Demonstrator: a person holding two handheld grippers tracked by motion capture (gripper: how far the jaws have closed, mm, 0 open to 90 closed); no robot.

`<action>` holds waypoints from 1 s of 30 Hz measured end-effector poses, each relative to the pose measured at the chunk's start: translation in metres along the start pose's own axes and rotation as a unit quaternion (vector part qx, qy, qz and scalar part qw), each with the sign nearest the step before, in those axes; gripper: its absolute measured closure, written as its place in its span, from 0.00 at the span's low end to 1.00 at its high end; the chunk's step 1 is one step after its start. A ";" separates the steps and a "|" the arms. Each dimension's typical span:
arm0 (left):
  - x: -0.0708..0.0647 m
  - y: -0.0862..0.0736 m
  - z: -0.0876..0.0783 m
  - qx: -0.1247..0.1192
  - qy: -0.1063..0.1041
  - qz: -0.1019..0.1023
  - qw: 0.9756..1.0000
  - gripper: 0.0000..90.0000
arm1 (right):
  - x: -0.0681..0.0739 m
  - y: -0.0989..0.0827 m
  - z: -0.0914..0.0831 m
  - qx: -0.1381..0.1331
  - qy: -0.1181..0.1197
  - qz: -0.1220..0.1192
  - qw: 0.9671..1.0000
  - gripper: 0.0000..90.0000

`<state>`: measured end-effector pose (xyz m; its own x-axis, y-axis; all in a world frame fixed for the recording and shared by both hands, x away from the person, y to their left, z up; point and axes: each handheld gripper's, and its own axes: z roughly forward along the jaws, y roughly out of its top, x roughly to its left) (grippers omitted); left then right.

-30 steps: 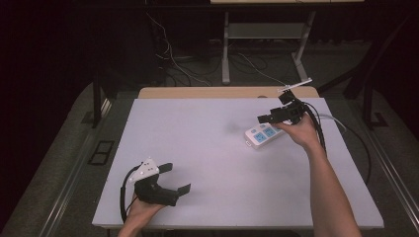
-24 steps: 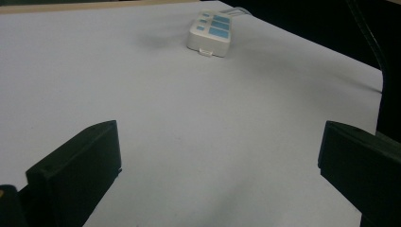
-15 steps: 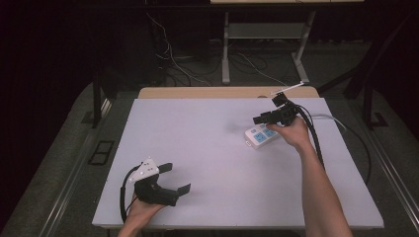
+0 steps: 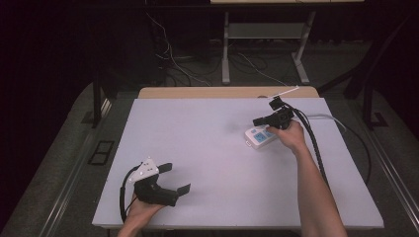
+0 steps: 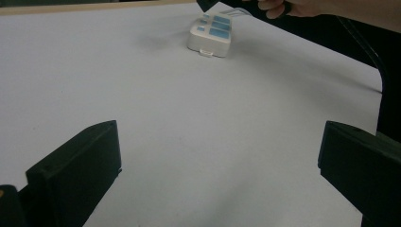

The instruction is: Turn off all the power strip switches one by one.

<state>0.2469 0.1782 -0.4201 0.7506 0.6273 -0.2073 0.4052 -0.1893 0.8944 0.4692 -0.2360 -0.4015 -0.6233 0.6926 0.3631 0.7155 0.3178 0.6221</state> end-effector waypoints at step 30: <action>0.002 0.000 0.000 0.001 0.001 -0.001 1.000 0.00 | -0.007 -0.014 0.016 0.012 -0.011 0.000 1.000 1.00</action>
<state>0.2482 0.1795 -0.4206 0.7486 0.6296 -0.2077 0.4071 -0.1892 0.8936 0.4688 -0.2350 -0.4243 -0.6165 0.7067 0.3471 0.7230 0.3335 0.6050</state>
